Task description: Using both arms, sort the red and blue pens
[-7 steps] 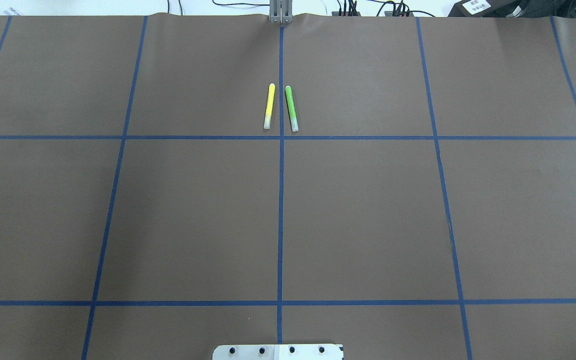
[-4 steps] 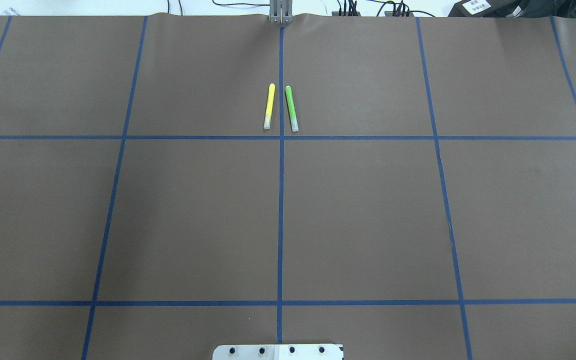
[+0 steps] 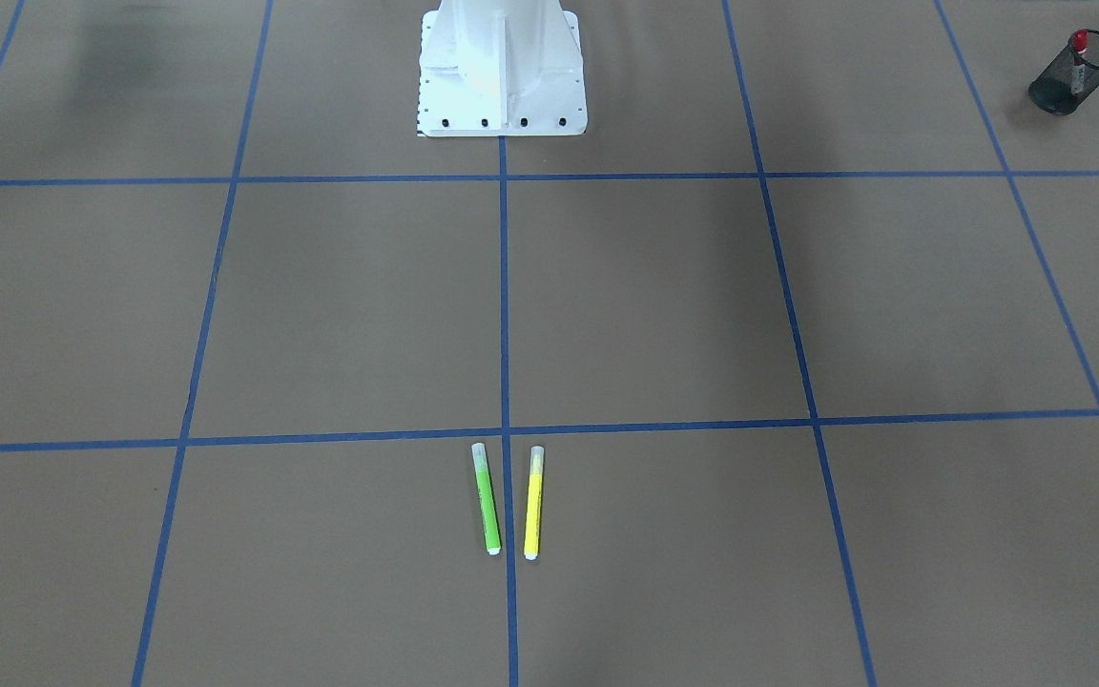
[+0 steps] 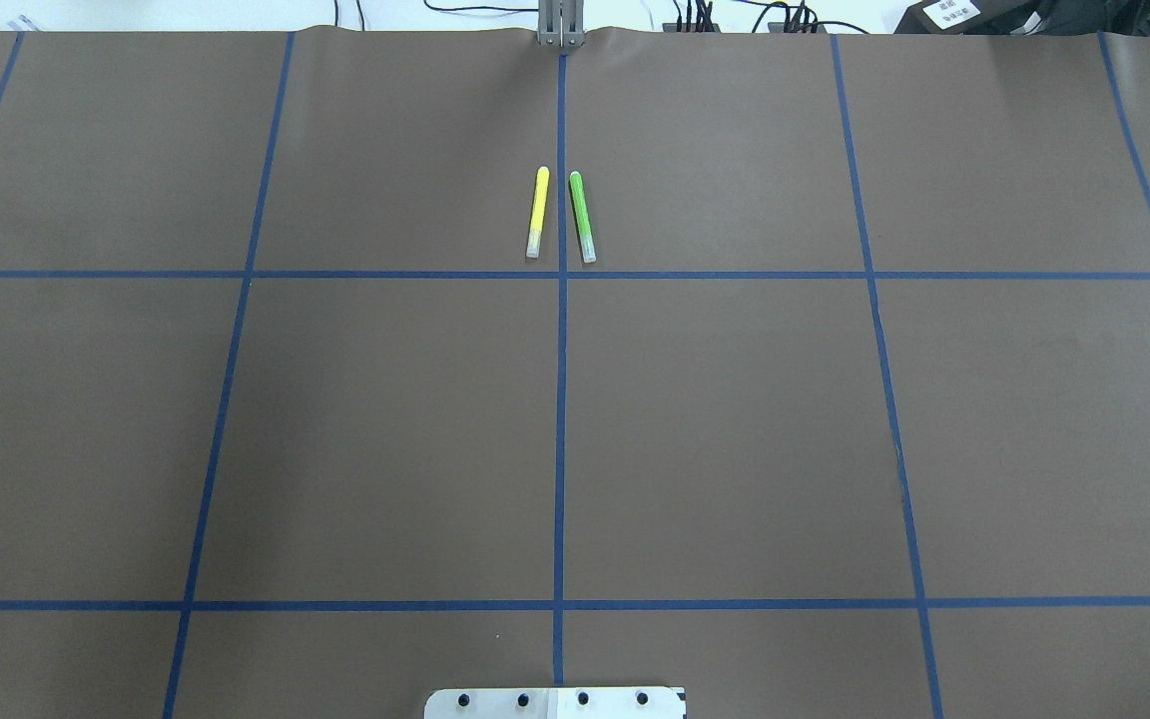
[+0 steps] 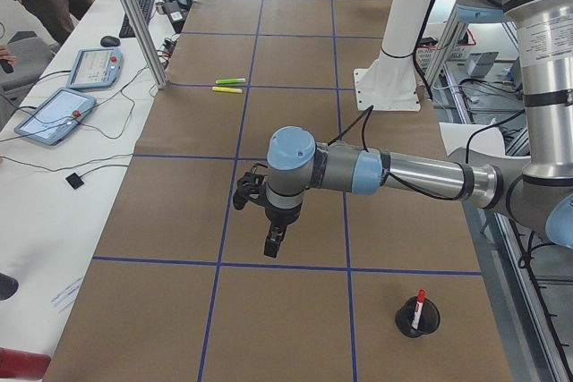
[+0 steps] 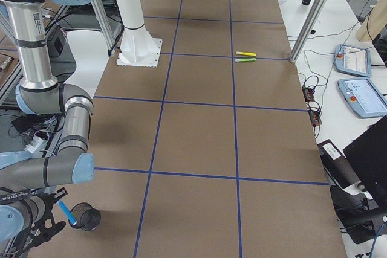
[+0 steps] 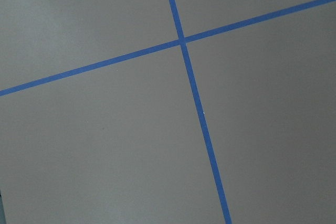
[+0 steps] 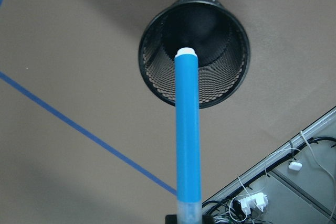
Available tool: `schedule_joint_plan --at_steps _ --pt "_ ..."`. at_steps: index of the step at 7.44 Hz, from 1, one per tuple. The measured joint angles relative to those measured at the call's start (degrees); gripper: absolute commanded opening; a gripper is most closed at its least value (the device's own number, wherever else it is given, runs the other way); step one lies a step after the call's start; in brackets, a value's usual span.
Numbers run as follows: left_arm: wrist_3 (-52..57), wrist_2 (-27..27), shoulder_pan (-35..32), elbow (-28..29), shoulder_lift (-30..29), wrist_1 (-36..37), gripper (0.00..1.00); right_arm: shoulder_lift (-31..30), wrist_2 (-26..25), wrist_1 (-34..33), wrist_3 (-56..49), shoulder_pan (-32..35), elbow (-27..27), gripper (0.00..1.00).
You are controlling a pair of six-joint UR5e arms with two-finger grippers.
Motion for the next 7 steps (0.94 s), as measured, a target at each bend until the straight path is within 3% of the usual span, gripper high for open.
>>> schedule_joint_plan --at_steps 2,3,4,7 --pt "0.0 0.0 0.0 -0.3 0.0 0.0 1.0 -0.3 0.1 0.7 0.3 0.8 -1.0 0.0" --pt "0.0 0.0 0.0 -0.3 0.1 0.0 1.0 -0.3 0.2 0.8 0.5 1.0 -1.1 0.24" --pt "0.0 0.0 0.0 -0.3 0.1 0.0 1.0 -0.3 0.5 0.8 1.2 1.0 -1.2 0.99" --pt "0.1 -0.1 -0.1 -0.3 0.2 0.0 1.0 -0.2 2.2 0.9 4.9 0.7 -1.3 1.0"
